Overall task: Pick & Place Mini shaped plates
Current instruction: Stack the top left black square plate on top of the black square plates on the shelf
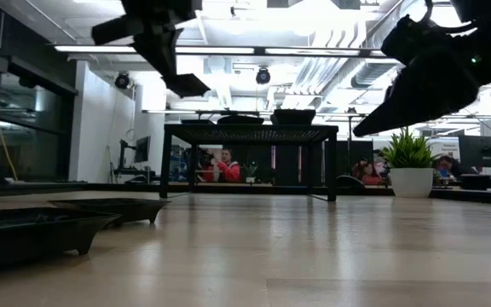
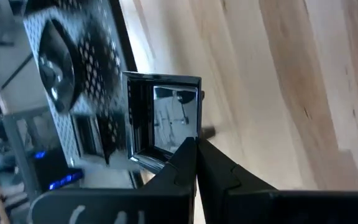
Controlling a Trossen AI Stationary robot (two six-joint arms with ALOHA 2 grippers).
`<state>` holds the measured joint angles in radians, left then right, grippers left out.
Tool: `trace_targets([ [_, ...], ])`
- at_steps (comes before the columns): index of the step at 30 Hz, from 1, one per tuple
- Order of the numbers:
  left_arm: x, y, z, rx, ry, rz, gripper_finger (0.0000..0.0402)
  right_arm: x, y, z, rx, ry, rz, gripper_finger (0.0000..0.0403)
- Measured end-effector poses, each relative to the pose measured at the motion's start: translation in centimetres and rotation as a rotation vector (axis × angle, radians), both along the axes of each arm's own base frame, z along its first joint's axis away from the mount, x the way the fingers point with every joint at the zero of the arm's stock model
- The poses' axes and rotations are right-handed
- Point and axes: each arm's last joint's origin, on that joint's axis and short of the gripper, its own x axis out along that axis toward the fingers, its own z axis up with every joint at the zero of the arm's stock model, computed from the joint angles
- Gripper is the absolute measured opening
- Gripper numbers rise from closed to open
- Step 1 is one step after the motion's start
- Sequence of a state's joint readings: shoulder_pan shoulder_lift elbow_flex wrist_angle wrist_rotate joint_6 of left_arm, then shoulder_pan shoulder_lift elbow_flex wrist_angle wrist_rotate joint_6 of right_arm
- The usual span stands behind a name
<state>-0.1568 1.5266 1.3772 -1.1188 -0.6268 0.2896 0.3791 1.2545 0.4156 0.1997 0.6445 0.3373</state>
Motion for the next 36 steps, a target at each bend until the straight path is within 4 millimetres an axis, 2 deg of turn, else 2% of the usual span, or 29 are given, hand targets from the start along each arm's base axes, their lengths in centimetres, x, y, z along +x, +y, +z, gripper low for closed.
trace_targets([
  [6,0.9,1.0,0.2,0.001,-0.021,-0.067,0.0000,0.0,-2.1,0.5,0.125,-0.020,0.097,0.0129],
  [9,1.0,1.5,0.2,0.006,-0.015,-0.065,0.0000,-0.5,-3.3,1.0,0.170,-0.130,0.183,0.0129],
  [15,1.1,2.8,0.1,-0.010,0.014,-0.074,0.0000,-3.2,-5.4,0.7,0.202,-0.317,0.246,0.0129],
  [20,1.0,4.3,0.3,-0.024,0.038,-0.068,0.0000,-5.4,-6.3,0.1,0.209,-0.384,0.252,0.0129],
  [26,1.3,5.7,2.2,-0.017,-0.002,-0.082,0.0000,-7.2,-7.0,0.1,0.178,-0.478,0.271,0.0129],
  [29,1.3,6.6,2.8,-0.017,-0.006,-0.091,0.0000,-7.6,-7.4,0.0,0.178,-0.455,0.265,0.0129],
  [36,0.7,9.9,2.8,-0.047,0.009,-0.024,0.0000,-8.2,-8.2,0.2,0.166,-0.462,0.300,0.0129],
])
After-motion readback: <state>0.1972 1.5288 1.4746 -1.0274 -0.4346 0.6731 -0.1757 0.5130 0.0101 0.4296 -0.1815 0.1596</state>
